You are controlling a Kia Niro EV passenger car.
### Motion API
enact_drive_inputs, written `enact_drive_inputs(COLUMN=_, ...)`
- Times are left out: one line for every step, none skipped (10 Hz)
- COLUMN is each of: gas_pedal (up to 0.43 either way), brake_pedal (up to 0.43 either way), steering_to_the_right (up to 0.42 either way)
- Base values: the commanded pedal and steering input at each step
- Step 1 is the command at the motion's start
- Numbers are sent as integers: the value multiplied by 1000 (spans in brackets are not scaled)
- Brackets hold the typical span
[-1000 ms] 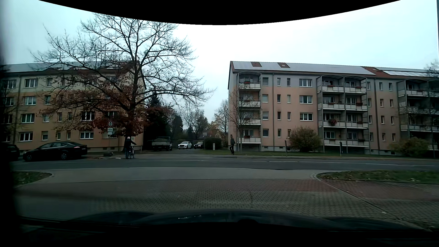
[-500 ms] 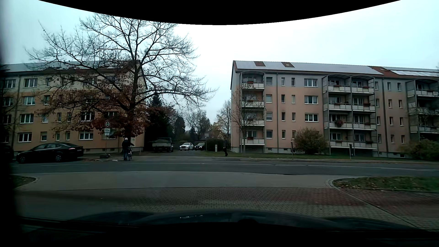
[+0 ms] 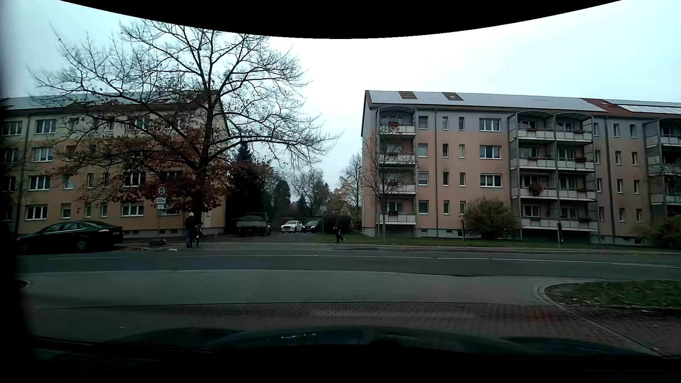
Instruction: Follow the waypoints while adhering to traffic rules and regulations
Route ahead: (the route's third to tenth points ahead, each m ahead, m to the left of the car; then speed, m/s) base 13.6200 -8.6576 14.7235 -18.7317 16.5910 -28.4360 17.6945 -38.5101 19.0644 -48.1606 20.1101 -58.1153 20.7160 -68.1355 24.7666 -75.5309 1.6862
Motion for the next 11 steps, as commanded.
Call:
enact_drive_inputs(gas_pedal=59, brake_pedal=0, steering_to_the_right=-38)
enact_drive_inputs(gas_pedal=59, brake_pedal=0, steering_to_the_right=-33)
enact_drive_inputs(gas_pedal=79, brake_pedal=0, steering_to_the_right=-28)
enact_drive_inputs(gas_pedal=79, brake_pedal=0, steering_to_the_right=-23)
enact_drive_inputs(gas_pedal=79, brake_pedal=0, steering_to_the_right=-22)
enact_drive_inputs(gas_pedal=87, brake_pedal=0, steering_to_the_right=-23)
enact_drive_inputs(gas_pedal=87, brake_pedal=0, steering_to_the_right=-24)
enact_drive_inputs(gas_pedal=87, brake_pedal=0, steering_to_the_right=-25)
enact_drive_inputs(gas_pedal=87, brake_pedal=0, steering_to_the_right=-28)
enact_drive_inputs(gas_pedal=98, brake_pedal=0, steering_to_the_right=-32)
enact_drive_inputs(gas_pedal=110, brake_pedal=0, steering_to_the_right=-31)
